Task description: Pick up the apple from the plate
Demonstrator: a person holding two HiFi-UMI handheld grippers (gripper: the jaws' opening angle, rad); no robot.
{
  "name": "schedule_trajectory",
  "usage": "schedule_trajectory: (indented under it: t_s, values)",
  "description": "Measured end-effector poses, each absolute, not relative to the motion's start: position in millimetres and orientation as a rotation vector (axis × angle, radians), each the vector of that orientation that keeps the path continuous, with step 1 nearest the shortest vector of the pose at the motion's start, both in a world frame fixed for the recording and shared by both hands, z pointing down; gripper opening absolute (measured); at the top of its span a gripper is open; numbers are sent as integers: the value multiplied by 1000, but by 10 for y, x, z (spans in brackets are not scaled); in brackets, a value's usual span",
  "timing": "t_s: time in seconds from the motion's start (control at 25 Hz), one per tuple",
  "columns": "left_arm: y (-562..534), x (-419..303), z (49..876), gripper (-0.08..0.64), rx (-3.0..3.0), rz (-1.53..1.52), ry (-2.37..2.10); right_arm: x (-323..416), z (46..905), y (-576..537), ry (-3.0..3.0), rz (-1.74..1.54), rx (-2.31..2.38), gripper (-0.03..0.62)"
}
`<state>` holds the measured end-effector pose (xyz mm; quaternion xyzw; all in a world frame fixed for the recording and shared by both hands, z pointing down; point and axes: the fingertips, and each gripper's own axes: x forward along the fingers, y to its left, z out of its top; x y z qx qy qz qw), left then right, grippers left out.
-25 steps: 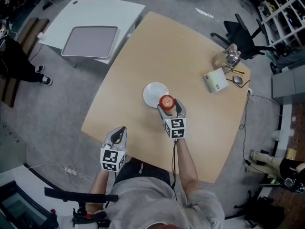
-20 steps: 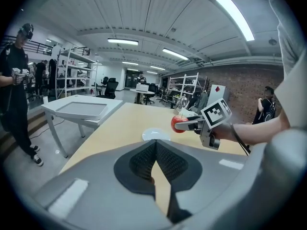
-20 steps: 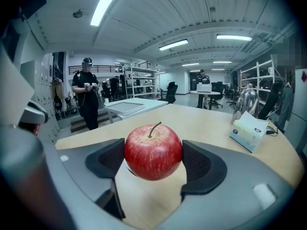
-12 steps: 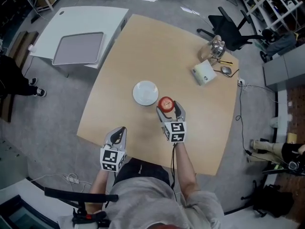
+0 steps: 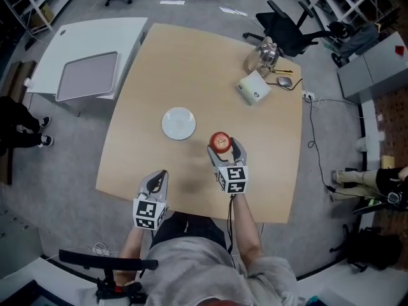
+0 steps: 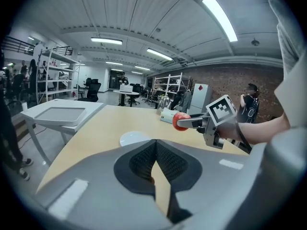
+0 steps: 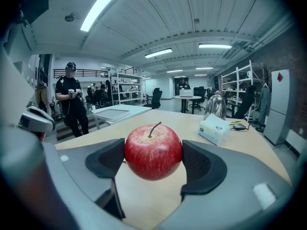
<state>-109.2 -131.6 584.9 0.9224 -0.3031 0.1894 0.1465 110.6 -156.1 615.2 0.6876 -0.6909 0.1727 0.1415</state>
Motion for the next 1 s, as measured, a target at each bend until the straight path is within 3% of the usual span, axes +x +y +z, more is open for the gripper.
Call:
schedule_trajectory:
  t_s: [1.0]
  values:
    - [-863, -167, 5918, 20, 2787, 602, -578, 2106, 6285, -480, -1746, 549, 2261, 379]
